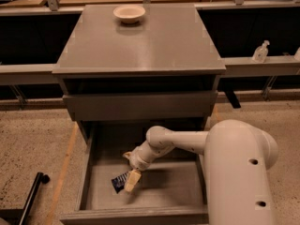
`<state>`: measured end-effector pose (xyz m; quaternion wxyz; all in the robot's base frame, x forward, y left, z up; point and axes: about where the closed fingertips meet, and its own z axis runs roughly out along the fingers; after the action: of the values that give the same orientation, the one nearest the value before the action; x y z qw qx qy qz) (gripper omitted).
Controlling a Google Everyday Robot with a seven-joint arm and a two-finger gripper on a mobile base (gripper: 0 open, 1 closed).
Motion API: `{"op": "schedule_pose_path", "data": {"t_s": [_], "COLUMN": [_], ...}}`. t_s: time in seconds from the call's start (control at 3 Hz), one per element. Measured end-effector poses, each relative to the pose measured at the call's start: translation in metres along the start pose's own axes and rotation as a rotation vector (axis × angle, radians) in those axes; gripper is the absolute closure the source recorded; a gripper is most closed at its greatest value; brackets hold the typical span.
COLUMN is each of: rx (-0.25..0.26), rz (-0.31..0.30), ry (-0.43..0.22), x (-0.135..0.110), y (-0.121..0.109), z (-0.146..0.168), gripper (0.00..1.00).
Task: Pick rxbar blueberry from middle drawer and place on counter
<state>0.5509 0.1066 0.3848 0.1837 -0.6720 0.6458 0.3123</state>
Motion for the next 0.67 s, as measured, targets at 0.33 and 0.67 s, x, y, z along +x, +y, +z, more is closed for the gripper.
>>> {"op": "schedule_pose_path", "data": {"t_s": [0.33, 0.67], "rx": [-0.032, -0.04], "rz": [0.024, 0.042], "ry": [0.01, 0.029], "x": [0.0138, 0.0198], "y": [0.0051, 0.0087], "z": [0.0291, 0.0383], "gripper": [0.0, 0.17]}}
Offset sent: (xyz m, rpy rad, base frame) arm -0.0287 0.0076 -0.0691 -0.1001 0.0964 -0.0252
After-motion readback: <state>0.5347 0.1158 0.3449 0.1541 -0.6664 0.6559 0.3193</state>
